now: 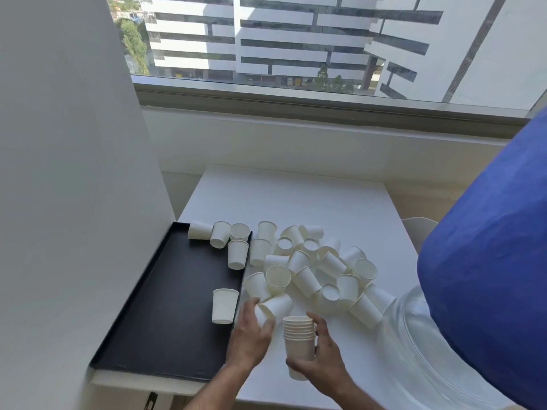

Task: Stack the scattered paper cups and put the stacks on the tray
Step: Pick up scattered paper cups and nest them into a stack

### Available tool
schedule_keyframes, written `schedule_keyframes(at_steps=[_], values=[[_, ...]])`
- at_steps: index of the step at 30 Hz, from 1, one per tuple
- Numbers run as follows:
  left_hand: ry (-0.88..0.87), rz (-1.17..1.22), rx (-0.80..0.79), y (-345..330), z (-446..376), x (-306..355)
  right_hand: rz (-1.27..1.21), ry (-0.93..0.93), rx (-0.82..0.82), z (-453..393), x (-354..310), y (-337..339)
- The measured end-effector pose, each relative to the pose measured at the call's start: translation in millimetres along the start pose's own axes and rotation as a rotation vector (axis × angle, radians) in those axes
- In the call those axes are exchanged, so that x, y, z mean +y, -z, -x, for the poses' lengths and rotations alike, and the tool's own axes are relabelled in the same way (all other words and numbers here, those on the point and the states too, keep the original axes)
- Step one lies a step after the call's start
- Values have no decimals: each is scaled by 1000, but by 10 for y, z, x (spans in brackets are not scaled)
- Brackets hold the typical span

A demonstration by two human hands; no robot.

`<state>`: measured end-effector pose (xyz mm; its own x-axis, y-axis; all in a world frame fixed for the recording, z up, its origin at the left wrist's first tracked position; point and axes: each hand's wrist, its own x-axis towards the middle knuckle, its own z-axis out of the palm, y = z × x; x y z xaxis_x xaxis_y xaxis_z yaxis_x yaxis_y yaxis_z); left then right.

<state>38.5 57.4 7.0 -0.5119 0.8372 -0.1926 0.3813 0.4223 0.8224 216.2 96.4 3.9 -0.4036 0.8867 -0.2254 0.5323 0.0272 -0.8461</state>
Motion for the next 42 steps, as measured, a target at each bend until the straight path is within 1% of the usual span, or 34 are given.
schedule_keyframes(at_steps=[1, 3, 6, 9, 11, 14, 18, 22, 24, 27, 30, 35, 36, 38, 42], values=[[30, -23, 57, 31, -60, -4, 6, -10, 5, 8, 18, 21], [83, -88, 80, 96, -197, -30, 12, -27, 14, 21, 69, 65], [151, -250, 23, 181, -365, -70, 25, -42, 11, 53, 133, 118], [178, -355, -32, 210, -413, -96, 54, -44, -2, 88, 178, 140], [170, -368, -37, 201, -397, -133, 78, -47, -7, 105, 184, 134], [135, -326, 0, 182, -344, -197, 101, -56, -22, 123, 173, 108], [32, -246, 92, 161, -243, -184, 142, -58, -56, 131, 190, 93], [-142, -140, 198, 139, -112, 13, 283, -22, -139, 145, 230, 83], [-257, -79, 209, 118, -41, 144, 340, -6, -176, 141, 232, 65], [-433, -51, 171, 46, 52, 293, 386, 21, -181, 114, 184, 34], [-480, -47, 151, -5, 68, 342, 346, 42, -146, 100, 136, 11], [-516, -52, 177, 18, 18, 344, 298, 15, -99, 83, 125, 62], [-514, -60, 169, 24, 16, 334, 302, 19, -99, 77, 124, 80], [-507, -83, 103, 18, 27, 303, 330, 44, -111, 65, 102, 107], [-536, -87, -173, -38, 60, 292, 442, 118, -136, 42, 13, 109]])
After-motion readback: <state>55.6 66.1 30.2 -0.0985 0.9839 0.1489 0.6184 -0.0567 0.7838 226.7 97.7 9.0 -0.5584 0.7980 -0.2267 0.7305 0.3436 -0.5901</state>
